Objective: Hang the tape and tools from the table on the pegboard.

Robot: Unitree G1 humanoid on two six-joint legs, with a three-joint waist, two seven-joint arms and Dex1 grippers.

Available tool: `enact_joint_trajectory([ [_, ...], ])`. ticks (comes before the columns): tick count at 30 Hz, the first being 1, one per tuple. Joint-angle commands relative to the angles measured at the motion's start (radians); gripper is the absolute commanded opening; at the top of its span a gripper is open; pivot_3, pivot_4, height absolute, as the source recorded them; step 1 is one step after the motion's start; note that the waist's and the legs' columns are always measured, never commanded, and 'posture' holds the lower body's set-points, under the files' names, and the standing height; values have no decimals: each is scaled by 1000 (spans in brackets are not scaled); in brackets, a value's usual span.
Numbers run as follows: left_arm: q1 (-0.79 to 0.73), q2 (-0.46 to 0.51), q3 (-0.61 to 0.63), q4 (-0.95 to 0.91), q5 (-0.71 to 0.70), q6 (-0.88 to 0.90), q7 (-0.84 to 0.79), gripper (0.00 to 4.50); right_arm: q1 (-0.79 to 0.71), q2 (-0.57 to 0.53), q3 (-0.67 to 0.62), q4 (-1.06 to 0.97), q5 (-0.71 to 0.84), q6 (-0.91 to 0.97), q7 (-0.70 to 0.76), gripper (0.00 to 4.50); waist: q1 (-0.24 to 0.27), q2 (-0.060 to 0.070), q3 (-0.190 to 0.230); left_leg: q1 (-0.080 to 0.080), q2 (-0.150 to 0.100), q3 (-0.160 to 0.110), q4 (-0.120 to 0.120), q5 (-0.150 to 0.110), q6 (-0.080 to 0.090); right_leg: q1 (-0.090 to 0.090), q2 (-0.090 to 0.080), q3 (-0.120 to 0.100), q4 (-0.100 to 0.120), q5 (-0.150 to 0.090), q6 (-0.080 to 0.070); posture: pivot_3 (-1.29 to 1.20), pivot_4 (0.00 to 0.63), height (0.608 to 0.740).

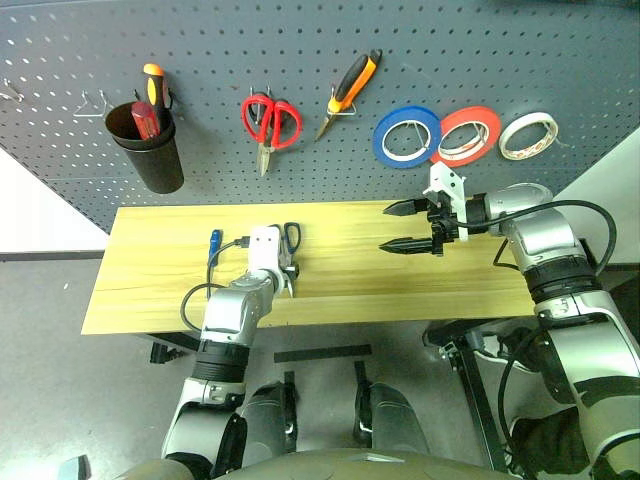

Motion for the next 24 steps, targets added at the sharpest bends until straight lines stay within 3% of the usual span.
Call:
enact_joint_trajectory([
  [1, -28, -29, 3, 38, 33, -19, 37, 3898, -27, 4, -32, 20, -10, -34, -21, 4426, 0, 1, 12, 0, 0, 0, 0, 0, 0, 0, 0, 0, 0, 0, 0, 3, 339, 732],
  [7, -89, -56, 36, 122, 72, 29, 107, 3898, -9, -6, -30, -2, -16, -14, -19, 4426, 0, 2, 44, -1, 0, 0, 0, -1, 1, 0, 0, 0, 0, 0, 0, -17, 363, 732],
  [22, -171, -100, 72, 200, 99, 68, 139, 3898, -1, -14, -31, -28, -13, 10, 21, 4426, -1, 3, 66, -1, 0, 0, -1, -1, 2, -1, -1, -1, 0, 0, 0, -34, 379, 732],
  [24, -180, -97, 66, 207, 112, 75, 143, 3512, -4, -14, -32, -29, -12, 13, 20, 4500, -1, 3, 67, -1, 0, 0, -1, -1, 2, -1, -2, -1, 0, 0, 0, -36, 380, 732],
])
